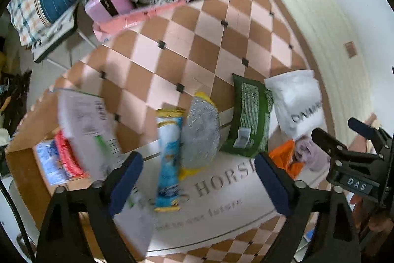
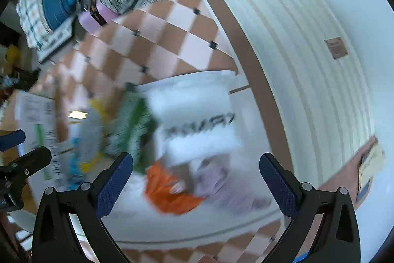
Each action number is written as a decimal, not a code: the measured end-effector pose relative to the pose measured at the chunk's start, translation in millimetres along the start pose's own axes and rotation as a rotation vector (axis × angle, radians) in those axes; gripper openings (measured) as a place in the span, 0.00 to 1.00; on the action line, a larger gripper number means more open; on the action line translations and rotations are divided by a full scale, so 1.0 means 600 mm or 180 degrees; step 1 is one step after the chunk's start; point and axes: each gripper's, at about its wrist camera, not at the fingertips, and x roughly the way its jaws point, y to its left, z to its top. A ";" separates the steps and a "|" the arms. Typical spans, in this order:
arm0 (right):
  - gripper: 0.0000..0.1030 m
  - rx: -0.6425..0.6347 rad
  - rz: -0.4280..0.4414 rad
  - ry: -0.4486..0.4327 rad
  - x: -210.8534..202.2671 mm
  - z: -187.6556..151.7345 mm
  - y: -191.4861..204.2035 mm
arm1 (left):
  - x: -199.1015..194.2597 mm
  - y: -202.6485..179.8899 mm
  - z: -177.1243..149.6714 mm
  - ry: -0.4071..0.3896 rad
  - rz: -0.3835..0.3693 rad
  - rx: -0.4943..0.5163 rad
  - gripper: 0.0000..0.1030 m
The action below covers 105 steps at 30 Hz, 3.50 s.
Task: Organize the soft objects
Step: 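Grasp the green snack bag with left tool while right tool grasps white ONMAX pouch, then lower both bags into the box and open both tools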
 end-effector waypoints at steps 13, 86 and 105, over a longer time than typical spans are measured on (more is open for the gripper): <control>0.84 -0.0092 0.0044 0.0365 0.105 0.070 -0.057 | 0.099 -0.080 0.052 0.0371 -0.0206 -0.0033 0.87; 0.81 -0.0792 0.0257 0.0857 0.102 -0.227 0.732 | 0.043 0.638 -0.167 0.0163 -0.0056 -0.1537 0.47; 1.00 -0.0954 0.0203 0.0090 -0.043 -0.254 0.709 | -0.120 0.585 -0.315 -0.0633 0.0183 -0.1478 0.98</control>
